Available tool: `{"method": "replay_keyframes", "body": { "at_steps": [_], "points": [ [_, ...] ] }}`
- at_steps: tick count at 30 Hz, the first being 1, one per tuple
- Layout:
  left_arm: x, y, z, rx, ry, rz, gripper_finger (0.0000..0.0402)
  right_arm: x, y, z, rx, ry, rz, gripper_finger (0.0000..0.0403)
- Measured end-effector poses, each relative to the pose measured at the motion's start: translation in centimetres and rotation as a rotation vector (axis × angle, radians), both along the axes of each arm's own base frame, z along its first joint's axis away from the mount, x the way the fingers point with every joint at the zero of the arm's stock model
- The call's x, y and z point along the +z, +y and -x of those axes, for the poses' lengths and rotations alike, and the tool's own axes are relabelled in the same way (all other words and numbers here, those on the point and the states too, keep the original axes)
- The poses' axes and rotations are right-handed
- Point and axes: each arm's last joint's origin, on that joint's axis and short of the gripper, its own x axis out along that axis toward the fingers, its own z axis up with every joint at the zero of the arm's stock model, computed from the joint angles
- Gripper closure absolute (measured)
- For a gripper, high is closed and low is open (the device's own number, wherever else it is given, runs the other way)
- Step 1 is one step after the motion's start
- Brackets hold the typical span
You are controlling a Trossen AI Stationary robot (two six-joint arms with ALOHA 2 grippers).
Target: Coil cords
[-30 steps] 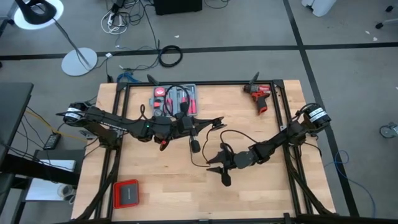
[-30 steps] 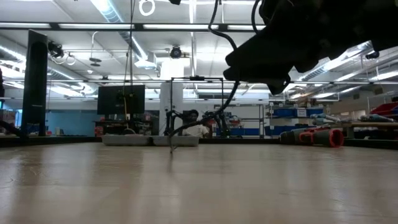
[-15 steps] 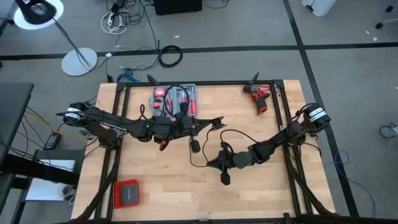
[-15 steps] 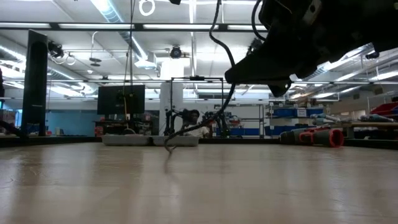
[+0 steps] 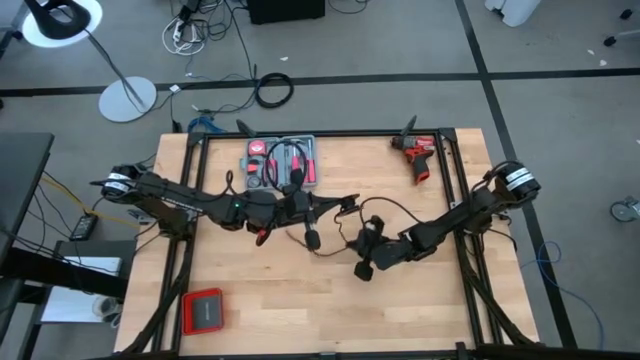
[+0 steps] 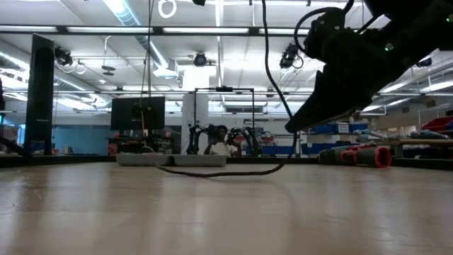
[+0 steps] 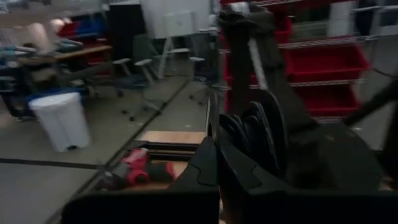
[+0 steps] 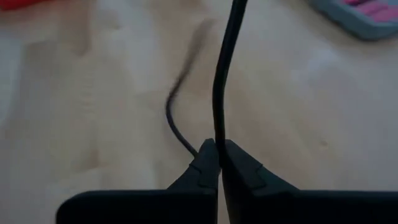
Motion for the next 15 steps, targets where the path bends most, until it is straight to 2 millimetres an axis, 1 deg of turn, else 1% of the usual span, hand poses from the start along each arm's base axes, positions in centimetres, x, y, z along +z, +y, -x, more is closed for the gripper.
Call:
{"method": "replay_keyframes", "body": {
  "at_steps": [4,8,11,15],
  "points": [
    [-0.2,-0.8,0.1,-0.057,0.014,0.034,0.0402,1.2,-0.9,0.9,-0.060,0.020,0.028,0.0401],
    [-0.8,-1.3,0.3,-0.077,0.072,0.034,0.0402,2.8,-1.9,2.2,-0.117,0.038,0.074,0.0401],
    [-1.6,-1.4,0.4,-0.059,0.150,0.021,0.0402,4.1,-2.3,3.4,-0.150,0.035,0.092,0.0401],
    [-2.4,-1.3,0.6,-0.025,0.232,0.020,0.0402,5.4,-2.4,5.2,-0.169,0.039,0.097,0.0401]
  ]
}}
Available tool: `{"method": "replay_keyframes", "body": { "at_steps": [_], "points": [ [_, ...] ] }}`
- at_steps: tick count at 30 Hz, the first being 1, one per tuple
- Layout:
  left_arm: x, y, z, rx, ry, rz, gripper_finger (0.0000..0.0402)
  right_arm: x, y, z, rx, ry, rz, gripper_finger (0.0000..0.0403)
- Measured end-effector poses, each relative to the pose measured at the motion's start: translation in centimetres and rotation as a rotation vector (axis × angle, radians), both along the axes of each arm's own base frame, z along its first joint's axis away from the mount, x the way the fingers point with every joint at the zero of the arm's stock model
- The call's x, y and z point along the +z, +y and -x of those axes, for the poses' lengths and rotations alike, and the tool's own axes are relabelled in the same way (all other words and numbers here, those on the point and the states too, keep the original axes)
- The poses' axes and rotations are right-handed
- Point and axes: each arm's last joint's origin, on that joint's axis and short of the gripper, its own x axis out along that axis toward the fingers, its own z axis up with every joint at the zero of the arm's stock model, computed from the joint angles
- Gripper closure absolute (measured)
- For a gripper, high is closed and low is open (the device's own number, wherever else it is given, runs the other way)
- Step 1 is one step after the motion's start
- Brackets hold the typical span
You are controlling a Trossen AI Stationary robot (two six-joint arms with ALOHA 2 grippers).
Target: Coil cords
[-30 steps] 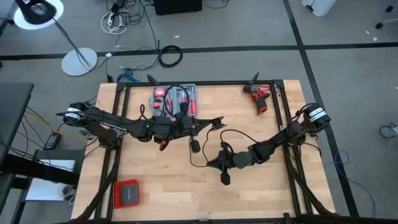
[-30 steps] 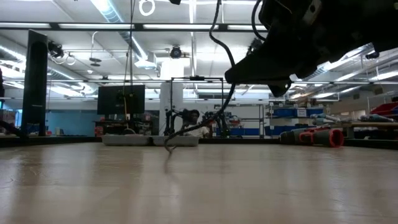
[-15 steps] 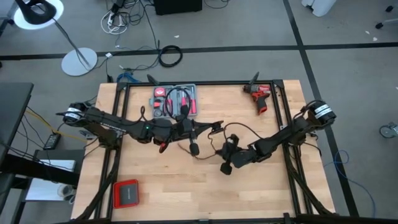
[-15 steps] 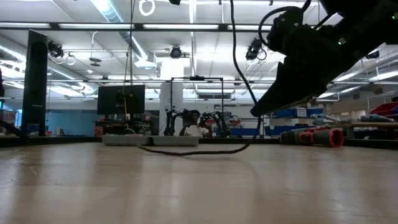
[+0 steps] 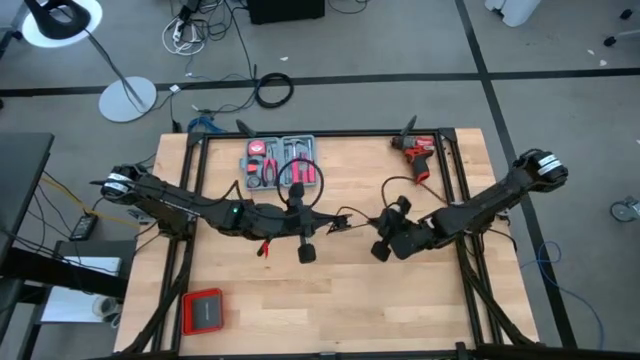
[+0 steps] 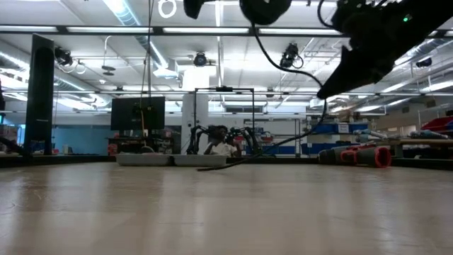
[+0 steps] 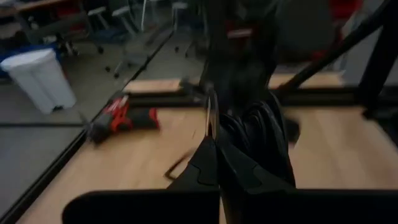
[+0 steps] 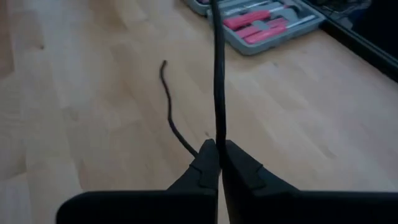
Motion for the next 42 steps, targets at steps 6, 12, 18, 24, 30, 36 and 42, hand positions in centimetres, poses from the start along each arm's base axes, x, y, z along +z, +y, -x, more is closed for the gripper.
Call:
{"method": "replay_keyframes", "body": {
  "at_steps": [6,12,18,24,30,36,42],
  "points": [
    [-0.7,0.3,0.3,0.081,0.077,-0.049,0.0402,1.4,0.3,2.1,0.000,-0.024,-0.010,0.0401],
    [-1.1,0.6,0.4,0.097,0.120,-0.066,0.0402,2.1,0.2,4.0,-0.034,-0.025,-0.006,0.0401],
    [-1.7,0.8,0.7,0.128,0.185,-0.099,0.0402,3.2,0.5,5.1,-0.012,-0.094,-0.024,0.0401],
    [-2.2,1.1,1.1,0.206,0.247,-0.155,0.0402,4.7,1.3,4.6,0.052,-0.225,-0.038,0.0401],
    [-2.2,1.2,1.1,0.232,0.247,-0.166,0.0402,7.2,2.4,3.0,0.175,-0.409,0.016,0.0401],
    [-2.0,1.2,1.0,0.245,0.228,-0.163,0.0402,8.3,2.8,1.8,0.241,-0.504,0.071,0.0401],
    [-1.6,1.3,0.8,0.271,0.170,-0.149,0.0402,8.1,2.5,0.3,0.288,-0.534,0.071,0.0402]
  ]
}}
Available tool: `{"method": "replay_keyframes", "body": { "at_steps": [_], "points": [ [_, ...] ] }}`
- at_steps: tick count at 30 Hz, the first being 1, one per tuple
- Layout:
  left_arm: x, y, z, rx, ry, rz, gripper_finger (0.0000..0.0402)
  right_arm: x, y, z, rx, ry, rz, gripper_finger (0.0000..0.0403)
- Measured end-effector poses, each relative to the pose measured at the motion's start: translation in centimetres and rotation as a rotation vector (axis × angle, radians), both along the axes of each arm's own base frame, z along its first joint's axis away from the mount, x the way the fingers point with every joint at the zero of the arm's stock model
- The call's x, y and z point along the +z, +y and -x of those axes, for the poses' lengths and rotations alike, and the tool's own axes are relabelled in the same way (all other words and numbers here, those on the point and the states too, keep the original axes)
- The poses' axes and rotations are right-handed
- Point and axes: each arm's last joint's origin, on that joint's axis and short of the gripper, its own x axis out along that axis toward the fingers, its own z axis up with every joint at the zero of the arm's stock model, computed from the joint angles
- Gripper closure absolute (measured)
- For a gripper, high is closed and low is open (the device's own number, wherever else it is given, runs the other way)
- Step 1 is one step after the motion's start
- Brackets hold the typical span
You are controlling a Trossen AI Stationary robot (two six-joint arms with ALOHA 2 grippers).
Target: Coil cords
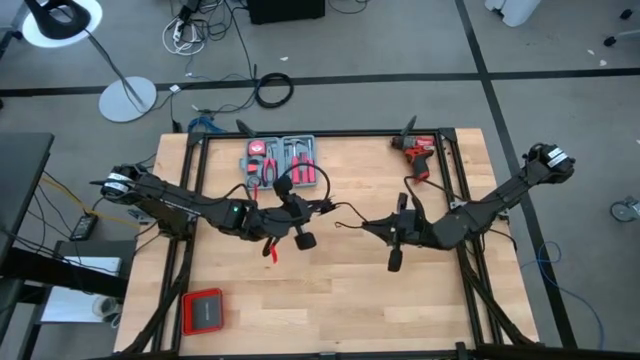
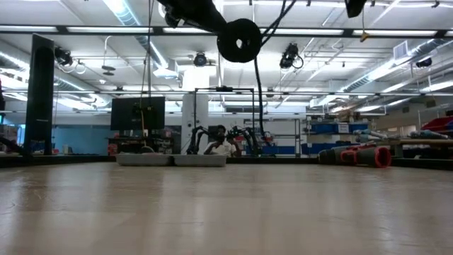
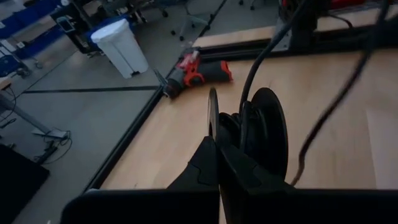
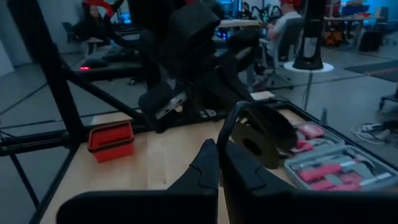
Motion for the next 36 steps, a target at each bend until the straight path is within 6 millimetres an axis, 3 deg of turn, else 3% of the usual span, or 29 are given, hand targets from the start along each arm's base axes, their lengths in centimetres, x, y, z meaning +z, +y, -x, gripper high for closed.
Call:
{"method": "replay_keyframes", "body": {
  "at_steps": [6,19,27,36],
  "points": [
    [0.5,0.3,-0.3,0.014,-0.056,0.012,0.0402,-0.1,-0.3,-1.6,0.014,-0.029,0.034,0.0402],
    [0.7,0.3,-0.4,0.010,-0.081,0.021,0.0402,2.1,-0.1,-6.9,-0.031,0.070,0.180,0.0403],
    [1.4,0.2,-0.6,0.004,-0.160,0.041,0.0402,0.1,-1.0,-9.4,0.009,0.134,0.149,0.0403],
    [2.1,0.2,-0.9,-0.053,-0.244,0.092,0.0402,-1.9,-1.6,-10.7,-0.020,0.196,0.139,0.0403]
  ]
}}
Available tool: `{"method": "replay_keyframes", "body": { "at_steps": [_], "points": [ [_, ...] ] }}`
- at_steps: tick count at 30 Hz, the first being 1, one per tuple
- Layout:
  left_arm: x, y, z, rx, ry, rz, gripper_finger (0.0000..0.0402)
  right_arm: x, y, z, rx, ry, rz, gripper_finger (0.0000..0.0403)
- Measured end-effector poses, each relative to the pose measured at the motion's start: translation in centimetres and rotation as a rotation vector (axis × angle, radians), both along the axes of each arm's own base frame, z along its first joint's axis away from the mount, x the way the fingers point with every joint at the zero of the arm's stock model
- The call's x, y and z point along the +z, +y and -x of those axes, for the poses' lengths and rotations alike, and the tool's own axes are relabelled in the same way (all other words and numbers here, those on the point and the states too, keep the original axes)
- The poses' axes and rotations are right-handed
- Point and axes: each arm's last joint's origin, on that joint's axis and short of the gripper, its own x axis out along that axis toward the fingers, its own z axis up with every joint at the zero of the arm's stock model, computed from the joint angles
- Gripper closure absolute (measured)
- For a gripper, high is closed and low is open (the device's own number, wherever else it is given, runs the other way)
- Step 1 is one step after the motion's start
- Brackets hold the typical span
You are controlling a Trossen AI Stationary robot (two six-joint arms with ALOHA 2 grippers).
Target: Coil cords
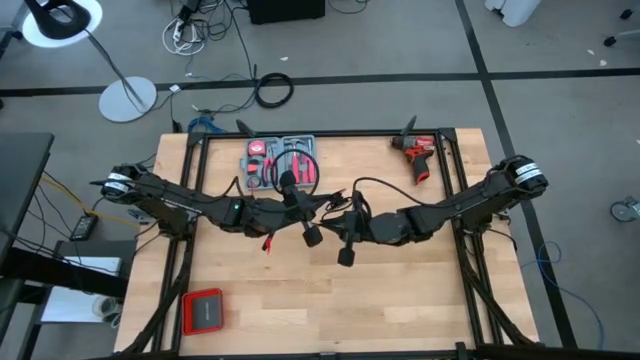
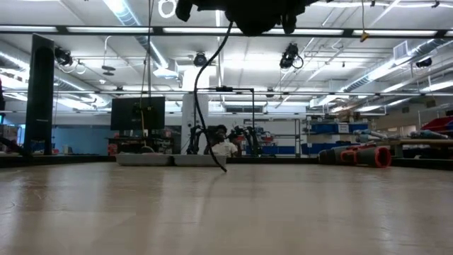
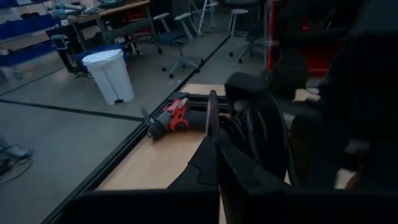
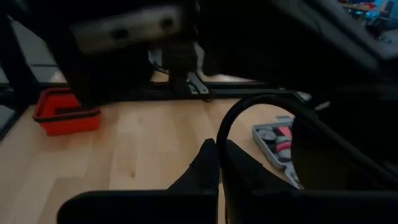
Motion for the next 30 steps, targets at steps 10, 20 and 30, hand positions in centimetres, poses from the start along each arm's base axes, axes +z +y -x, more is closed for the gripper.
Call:
{"method": "replay_keyframes", "body": {
  "at_steps": [10,20,30],
  "points": [
    [-0.5,0.0,0.1,-0.005,0.056,-0.021,0.0402,2.0,1.0,2.5,-0.051,0.016,0.083,0.0403],
    [-1.0,0.1,0.3,0.024,0.117,-0.043,0.0402,4.4,1.0,4.4,-0.049,-0.051,0.078,0.0403],
    [-0.5,0.1,0.1,0.020,0.067,-0.050,0.0402,3.1,1.4,5.1,-0.097,0.049,0.024,0.0403]
  ]
}}
